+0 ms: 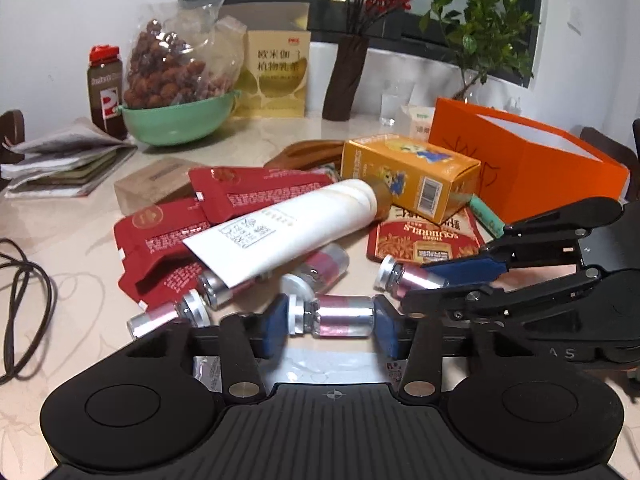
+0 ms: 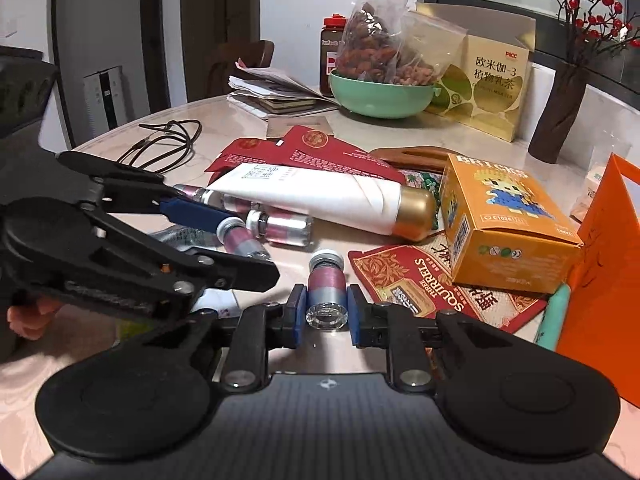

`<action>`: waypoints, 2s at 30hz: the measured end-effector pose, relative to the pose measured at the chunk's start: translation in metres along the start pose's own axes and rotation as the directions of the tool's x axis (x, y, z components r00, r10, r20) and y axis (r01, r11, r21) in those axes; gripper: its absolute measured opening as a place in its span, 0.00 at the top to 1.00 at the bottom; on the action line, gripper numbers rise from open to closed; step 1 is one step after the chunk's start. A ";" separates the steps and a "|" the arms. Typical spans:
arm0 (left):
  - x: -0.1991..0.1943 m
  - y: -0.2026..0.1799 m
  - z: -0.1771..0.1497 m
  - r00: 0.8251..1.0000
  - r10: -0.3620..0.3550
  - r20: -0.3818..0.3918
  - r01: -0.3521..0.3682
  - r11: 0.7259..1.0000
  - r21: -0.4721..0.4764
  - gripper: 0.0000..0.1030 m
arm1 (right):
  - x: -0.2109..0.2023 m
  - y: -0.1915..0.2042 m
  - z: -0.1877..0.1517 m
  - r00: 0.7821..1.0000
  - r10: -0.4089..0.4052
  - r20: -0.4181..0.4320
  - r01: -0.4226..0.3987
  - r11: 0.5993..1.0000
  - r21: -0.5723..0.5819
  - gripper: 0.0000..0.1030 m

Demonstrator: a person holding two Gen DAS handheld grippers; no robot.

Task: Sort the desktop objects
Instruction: 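Close the left tool on a lying glass vial while the right tool grasps a standing vial, then lift both held vials and carry them over the orange box, then open both tools to drop the vials into the orange box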

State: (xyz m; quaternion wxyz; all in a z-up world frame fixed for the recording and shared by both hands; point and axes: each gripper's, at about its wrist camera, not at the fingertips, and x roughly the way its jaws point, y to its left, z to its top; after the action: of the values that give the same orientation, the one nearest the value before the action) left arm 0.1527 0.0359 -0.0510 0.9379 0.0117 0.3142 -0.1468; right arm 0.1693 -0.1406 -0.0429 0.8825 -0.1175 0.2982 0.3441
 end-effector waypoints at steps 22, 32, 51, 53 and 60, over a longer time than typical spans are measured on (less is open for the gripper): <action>-0.055 -0.071 0.040 0.983 -0.070 0.172 0.080 0.995 -0.055 0.57 | -0.103 -0.029 -0.014 0.990 -0.069 0.123 0.066 0.998 0.023 0.77; -0.034 -0.142 0.101 0.962 -0.152 0.228 0.160 0.987 -0.019 0.57 | -0.172 -0.086 0.000 0.954 -0.201 0.222 0.186 0.979 0.090 0.77; 0.136 -0.227 0.164 0.976 -0.216 0.038 0.218 0.975 -0.036 0.57 | -0.140 -0.244 -0.006 0.919 -0.391 0.050 0.356 0.878 0.321 0.77; 0.142 -0.230 0.166 0.976 -0.215 0.032 0.216 0.976 -0.025 0.57 | -0.135 -0.248 -0.011 0.921 -0.387 0.036 0.356 0.876 0.325 0.77; 0.158 -0.237 0.167 0.981 -0.196 -0.008 0.196 0.981 -0.001 0.42 | -0.122 -0.257 -0.019 0.919 -0.394 -0.005 0.374 0.868 0.326 0.76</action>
State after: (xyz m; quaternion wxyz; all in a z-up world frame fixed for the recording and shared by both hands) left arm 0.3032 -0.2524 0.0064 0.9175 -0.0188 0.3177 -0.2384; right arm 0.2638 -0.4033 0.0169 0.9493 -0.0187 0.2934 0.1119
